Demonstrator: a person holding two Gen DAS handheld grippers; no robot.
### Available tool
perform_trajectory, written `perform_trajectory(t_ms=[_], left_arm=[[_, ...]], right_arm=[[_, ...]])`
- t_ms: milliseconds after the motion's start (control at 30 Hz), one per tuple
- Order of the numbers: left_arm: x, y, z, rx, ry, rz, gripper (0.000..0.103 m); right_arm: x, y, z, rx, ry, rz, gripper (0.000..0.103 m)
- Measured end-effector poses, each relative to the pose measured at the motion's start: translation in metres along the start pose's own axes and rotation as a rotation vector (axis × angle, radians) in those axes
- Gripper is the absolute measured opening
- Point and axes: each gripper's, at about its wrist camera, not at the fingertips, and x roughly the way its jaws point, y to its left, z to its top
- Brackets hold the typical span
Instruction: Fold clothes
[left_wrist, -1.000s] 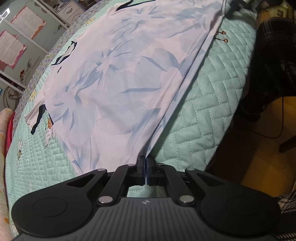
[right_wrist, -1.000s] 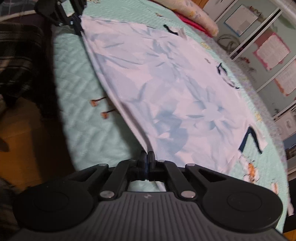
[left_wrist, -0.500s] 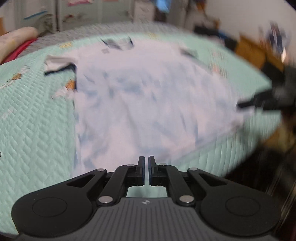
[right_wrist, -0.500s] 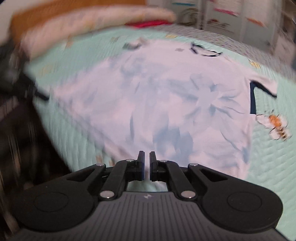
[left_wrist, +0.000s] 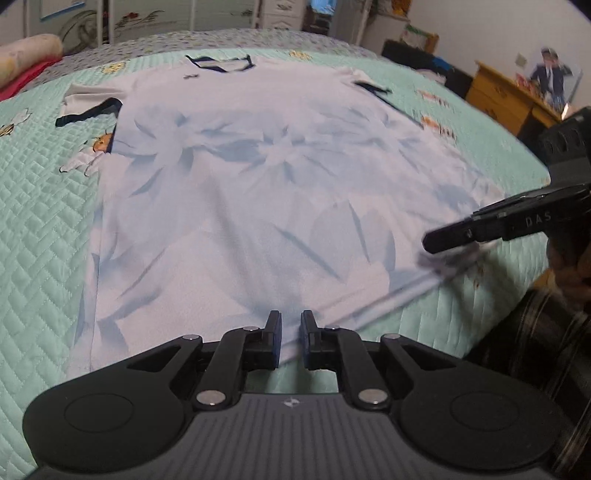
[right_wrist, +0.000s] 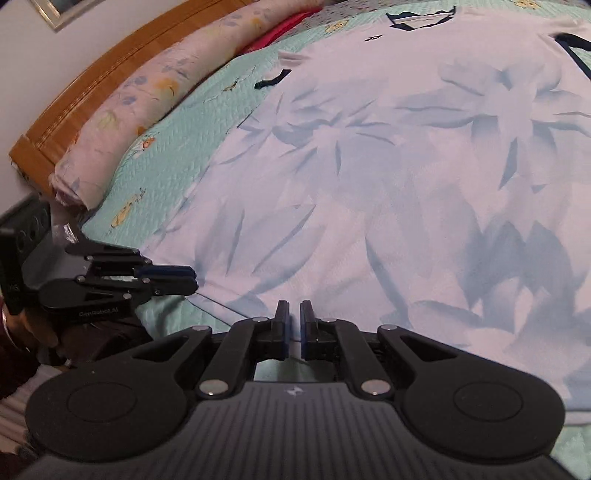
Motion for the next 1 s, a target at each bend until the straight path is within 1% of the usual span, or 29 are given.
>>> perform_trajectory(t_ms=[67, 133, 167, 200, 233, 267, 333, 367, 400, 500, 600, 633, 667, 700, 733, 767, 800, 833, 867, 933, 1000], left_arm=[[0.000, -0.002, 0.008, -0.017, -0.032, -0.006, 0.012], [0.003, -0.006, 0.015, -0.048, -0.053, -0.041, 0.025], [0.011, -0.005, 0.017, -0.077, -0.027, -0.030, 0.041], [0.018, -0.004, 0.019, -0.106, 0.001, -0.017, 0.043], [0.021, -0.002, 0.020, -0.128, 0.021, -0.010, 0.040], [0.024, 0.001, 0.022, -0.149, 0.041, -0.004, 0.038], [0.017, 0.013, 0.029, -0.204, -0.001, -0.033, 0.038], [0.013, 0.019, 0.033, -0.232, -0.024, -0.048, 0.039], [0.011, 0.026, 0.039, -0.258, -0.056, -0.045, 0.040], [0.011, 0.046, 0.058, -0.297, -0.138, 0.023, 0.040], [0.024, 0.073, 0.063, -0.346, -0.147, 0.104, 0.041], [0.030, 0.084, 0.059, -0.362, -0.116, 0.159, 0.041], [0.032, 0.096, 0.051, -0.374, -0.100, 0.199, 0.033], [0.033, 0.107, 0.044, -0.385, -0.085, 0.237, 0.005], [0.028, 0.118, 0.038, -0.400, -0.092, 0.245, 0.003], [0.021, 0.126, 0.035, -0.432, -0.091, 0.242, 0.003], [0.014, 0.134, 0.032, -0.466, -0.089, 0.239, 0.003], [0.009, 0.135, 0.032, -0.480, -0.086, 0.222, 0.003], [0.005, 0.136, 0.033, -0.494, -0.082, 0.204, 0.005], [0.001, 0.129, 0.042, -0.473, -0.103, 0.161, 0.007], [0.001, 0.119, 0.055, -0.451, -0.142, 0.120, 0.017]], right_arm=[[-0.002, -0.001, 0.012, 0.024, -0.051, 0.024, 0.007], [0.003, -0.004, 0.024, 0.053, -0.077, 0.045, 0.008], [0.007, -0.006, 0.027, 0.070, -0.082, 0.045, 0.018], [0.013, -0.009, 0.026, 0.079, -0.054, 0.026, 0.022], [0.021, -0.011, 0.025, 0.086, -0.015, 0.001, 0.024], [0.028, -0.014, 0.023, 0.093, 0.024, -0.024, 0.022], [0.025, -0.012, 0.021, 0.058, 0.040, -0.012, 0.022], [0.024, -0.012, 0.024, 0.060, 0.054, -0.004, 0.022], [0.021, -0.013, 0.028, 0.076, 0.045, 0.012, 0.023], [0.017, -0.021, 0.047, 0.131, -0.025, 0.041, 0.023], [0.018, -0.036, 0.065, 0.201, -0.108, 0.030, 0.024], [0.019, -0.042, 0.069, 0.230, -0.131, 0.028, 0.027], [0.019, -0.049, 0.067, 0.249, -0.128, 0.017, 0.027], [0.020, -0.055, 0.064, 0.265, -0.116, 0.004, 0.028], [0.020, -0.061, 0.060, 0.280, -0.104, -0.009, 0.027], [0.020, -0.067, 0.056, 0.296, -0.092, -0.022, 0.027], [0.018, -0.071, 0.049, 0.307, -0.092, -0.012, 0.027], [0.014, -0.073, 0.044, 0.313, -0.092, -0.001, 0.027], [0.010, -0.073, 0.041, 0.316, -0.095, 0.003, 0.027], [0.006, -0.070, 0.042, 0.318, -0.112, 0.007, 0.028], [0.007, -0.067, 0.050, 0.315, -0.150, 0.021, 0.029]])
